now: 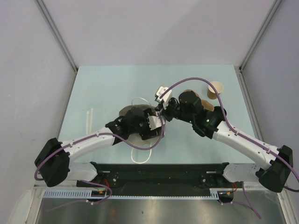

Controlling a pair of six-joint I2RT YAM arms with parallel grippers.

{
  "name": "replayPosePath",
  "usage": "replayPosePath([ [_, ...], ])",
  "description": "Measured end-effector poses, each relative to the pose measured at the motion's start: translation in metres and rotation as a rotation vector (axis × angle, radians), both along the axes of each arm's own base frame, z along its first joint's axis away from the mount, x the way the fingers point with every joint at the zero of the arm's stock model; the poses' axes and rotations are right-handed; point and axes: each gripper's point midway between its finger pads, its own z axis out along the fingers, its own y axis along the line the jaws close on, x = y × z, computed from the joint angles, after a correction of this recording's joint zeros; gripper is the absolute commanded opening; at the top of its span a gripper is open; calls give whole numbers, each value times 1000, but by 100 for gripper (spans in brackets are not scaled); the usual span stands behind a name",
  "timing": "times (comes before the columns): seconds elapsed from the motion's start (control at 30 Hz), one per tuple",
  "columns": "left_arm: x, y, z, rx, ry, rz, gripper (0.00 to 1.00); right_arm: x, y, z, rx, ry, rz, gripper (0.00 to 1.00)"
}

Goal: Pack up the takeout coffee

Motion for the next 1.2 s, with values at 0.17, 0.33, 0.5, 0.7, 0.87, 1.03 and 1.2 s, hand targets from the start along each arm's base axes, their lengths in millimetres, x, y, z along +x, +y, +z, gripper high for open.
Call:
replayPosePath([
  [0.17, 11, -4, -3, 5, 46, 5, 8, 17, -6, -2, 19, 17, -12, 0],
  [0.33, 21, -7, -6, 10, 106, 13, 7, 37, -10, -6, 40, 56, -19, 0],
  [0.5, 30, -8, -9, 11, 156, 19, 5, 54, -11, -10, 51, 95, -9, 0],
  [0.7, 40, -10, -12, -6, 211, 10, 6, 72, -10, -12, 56, 111, -8, 0],
  [0.87, 46, -11, -13, -33, 241, -1, 6, 82, -7, -17, 55, 131, -1, 0],
  [1.03, 49, -13, -13, -52, 251, -10, 5, 88, -4, -18, 56, 151, 12, 0],
  [1.2, 52, -17, -14, -67, 257, -21, 4, 94, -2, -20, 55, 166, 19, 0],
])
